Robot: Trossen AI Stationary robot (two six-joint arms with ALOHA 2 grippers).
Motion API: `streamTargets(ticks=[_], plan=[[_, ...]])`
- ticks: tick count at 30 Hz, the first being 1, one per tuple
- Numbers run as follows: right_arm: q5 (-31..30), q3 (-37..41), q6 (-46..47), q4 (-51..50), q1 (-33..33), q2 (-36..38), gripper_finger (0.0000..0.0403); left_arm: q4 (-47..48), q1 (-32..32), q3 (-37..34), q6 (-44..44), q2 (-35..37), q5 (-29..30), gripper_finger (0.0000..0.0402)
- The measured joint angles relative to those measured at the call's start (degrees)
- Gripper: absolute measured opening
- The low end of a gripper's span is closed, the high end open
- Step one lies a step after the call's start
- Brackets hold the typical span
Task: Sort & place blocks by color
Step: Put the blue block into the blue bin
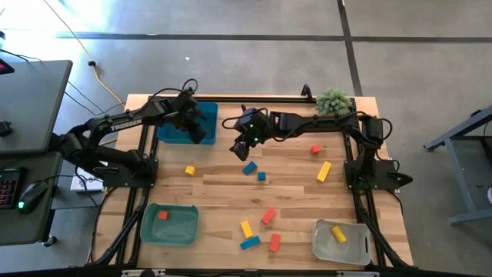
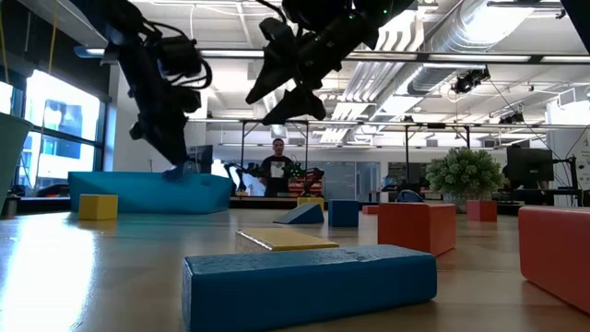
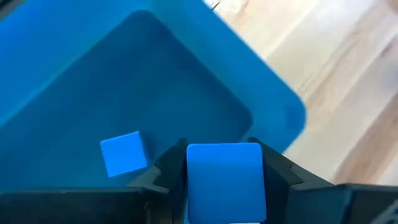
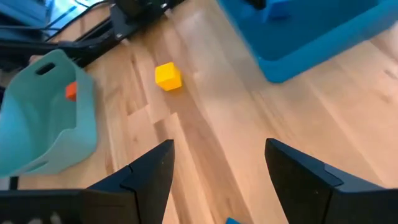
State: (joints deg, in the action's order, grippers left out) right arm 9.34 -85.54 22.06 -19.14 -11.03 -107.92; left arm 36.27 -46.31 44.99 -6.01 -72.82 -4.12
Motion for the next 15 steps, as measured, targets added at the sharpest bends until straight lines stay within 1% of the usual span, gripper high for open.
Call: streamTargets(ticks=[4,9,15], plan=[[-1.70,0.00,1.54,0.01,-2.26,0.00,0.0238,-0.02,-0.89,0.00,0.14,-2.26,0.09,0.0114],[-4.72,0.00,2.47,0.03,-5.92,0.00,0.0238,-0.02,-1.71,0.00,-0.02,-4.26,0.09,0.0129],[-4.62,0.00,1.39,-0.20,-10.84,0.00,0.0238,-0.02,-1.72,0.00,-2.35,-4.50,0.09,0.0152]])
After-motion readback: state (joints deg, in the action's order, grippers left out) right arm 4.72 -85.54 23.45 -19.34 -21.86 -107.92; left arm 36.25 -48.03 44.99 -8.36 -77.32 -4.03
